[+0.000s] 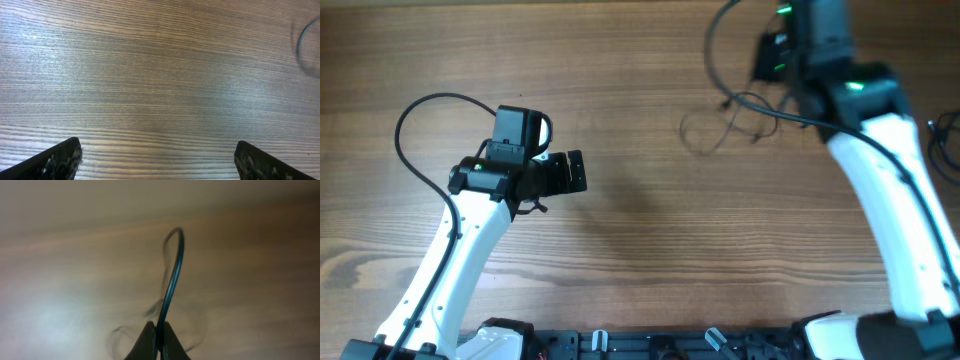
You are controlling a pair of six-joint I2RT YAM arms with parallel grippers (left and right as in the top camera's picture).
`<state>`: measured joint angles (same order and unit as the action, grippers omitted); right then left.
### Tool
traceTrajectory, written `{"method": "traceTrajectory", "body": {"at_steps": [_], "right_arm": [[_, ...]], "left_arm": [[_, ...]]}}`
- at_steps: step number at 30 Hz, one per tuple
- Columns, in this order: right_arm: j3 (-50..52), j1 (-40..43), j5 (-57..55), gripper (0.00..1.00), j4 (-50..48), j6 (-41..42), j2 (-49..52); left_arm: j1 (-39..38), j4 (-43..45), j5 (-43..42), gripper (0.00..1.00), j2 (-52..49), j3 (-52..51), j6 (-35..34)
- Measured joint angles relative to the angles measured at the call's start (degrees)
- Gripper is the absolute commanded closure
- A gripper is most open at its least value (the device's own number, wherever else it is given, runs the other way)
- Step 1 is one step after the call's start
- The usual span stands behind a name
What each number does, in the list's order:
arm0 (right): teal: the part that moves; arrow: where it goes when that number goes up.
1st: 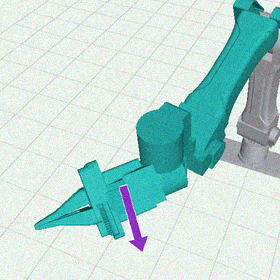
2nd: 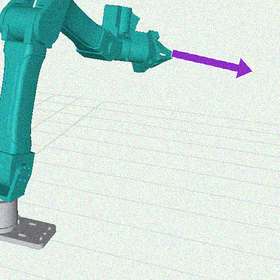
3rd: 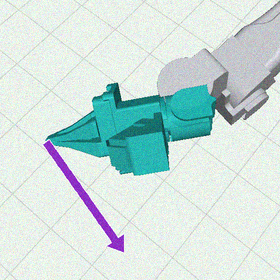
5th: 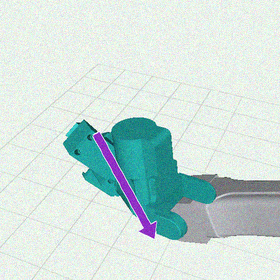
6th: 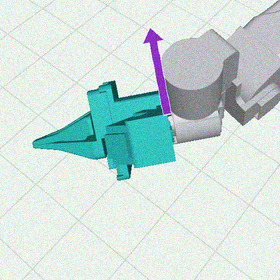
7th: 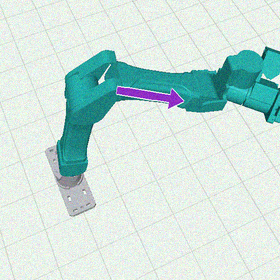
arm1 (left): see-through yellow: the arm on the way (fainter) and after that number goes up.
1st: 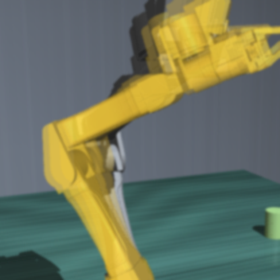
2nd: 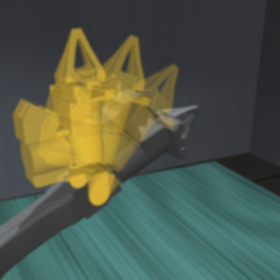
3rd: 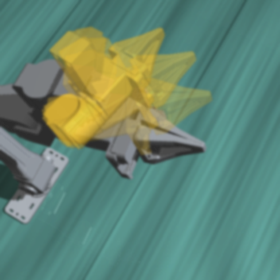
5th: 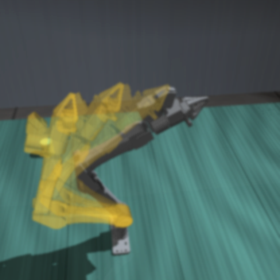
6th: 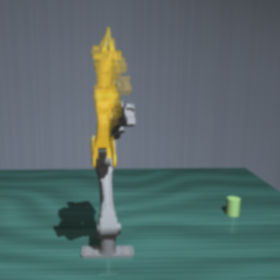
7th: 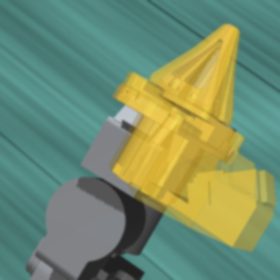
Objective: Untangle cables
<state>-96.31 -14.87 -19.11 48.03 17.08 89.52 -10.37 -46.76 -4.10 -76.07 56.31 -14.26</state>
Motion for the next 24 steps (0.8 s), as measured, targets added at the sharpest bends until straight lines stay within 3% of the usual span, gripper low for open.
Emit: {"method": "traceTrajectory", "body": {"at_steps": [4, 10, 14, 18, 24], "right_arm": [[-0.04, 7.48, -17.55, 0.96, -9.38, -1.99, -2.1], [0.07, 23.1, -30.27, 0.96, -29.49, -4.81, -2.1], [0.13, 32.5, -32.83, 0.96, -36.85, -5.22, -2.1], [0.13, 39.65, -32.28, 0.96, -37.7, -4.46, -2.1], [0.13, 47.71, -18.69, 0.96, -31.87, 0.52, -1.9]], "left_arm": [[0.0, -0.2, 0.0, 0.0, -0.02, 0.0, 0.02], [0.0, -0.24, 0.0, 0.0, -0.02, 0.0, 0.0], [0.0, -0.7, 0.0, 0.0, -0.02, 0.0, 0.0], [0.0, -0.81, 0.0, 0.0, -0.02, 0.0, 0.0], [0.0, -0.81, -0.02, 0.0, -0.02, 0.0, 0.0]]}}
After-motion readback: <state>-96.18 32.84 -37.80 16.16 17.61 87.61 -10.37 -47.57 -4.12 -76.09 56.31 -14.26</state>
